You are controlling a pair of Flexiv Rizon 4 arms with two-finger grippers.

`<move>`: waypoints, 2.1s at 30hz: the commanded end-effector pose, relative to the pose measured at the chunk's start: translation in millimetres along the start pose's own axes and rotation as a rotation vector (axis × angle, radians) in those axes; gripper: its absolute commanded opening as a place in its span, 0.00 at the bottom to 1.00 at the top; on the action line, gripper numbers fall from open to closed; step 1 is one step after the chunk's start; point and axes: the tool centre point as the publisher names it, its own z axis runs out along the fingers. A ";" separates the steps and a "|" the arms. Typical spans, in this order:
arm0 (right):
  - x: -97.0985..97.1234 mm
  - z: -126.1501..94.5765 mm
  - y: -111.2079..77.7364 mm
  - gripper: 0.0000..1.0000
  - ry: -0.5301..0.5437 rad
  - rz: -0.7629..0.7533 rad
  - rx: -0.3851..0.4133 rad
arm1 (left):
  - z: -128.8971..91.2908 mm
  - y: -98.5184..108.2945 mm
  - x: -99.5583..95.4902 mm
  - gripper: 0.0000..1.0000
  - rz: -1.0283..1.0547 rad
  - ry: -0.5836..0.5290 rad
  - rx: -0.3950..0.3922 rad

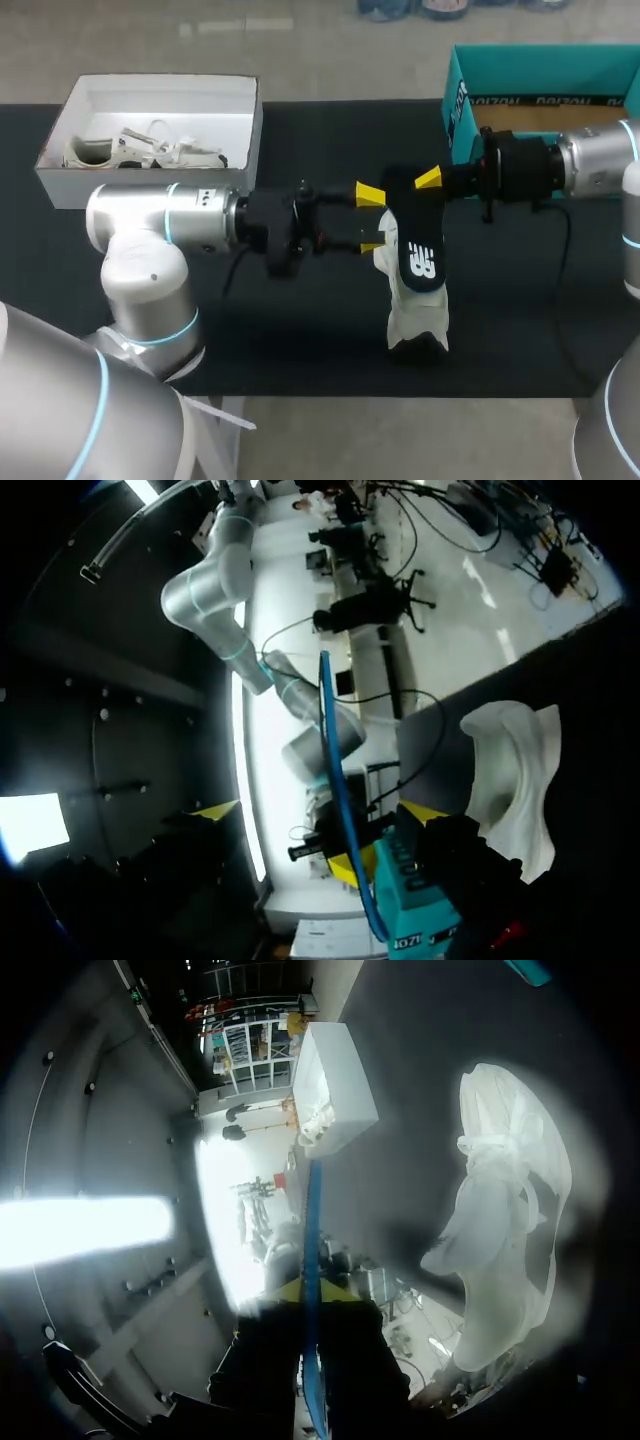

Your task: Take the shoe out of the shoebox, open the shoe tongue, remove and reinsert the insole, then place the shoe into the shoebox

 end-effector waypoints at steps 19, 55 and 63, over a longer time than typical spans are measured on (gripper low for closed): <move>0.1 0.4 -0.6 0.00 -0.001 0.001 -0.002 | 24.8 23.2 14.9 0.48 -0.015 0.056 0.007; 3.8 -170.8 -38.7 1.00 -0.275 -0.470 -0.301 | 9.5 1.3 24.9 0.00 -0.097 0.061 -0.038; 1.9 -184.0 -41.1 1.00 -0.269 -0.397 -0.316 | -2.1 -9.2 20.9 0.00 -0.112 0.072 -0.055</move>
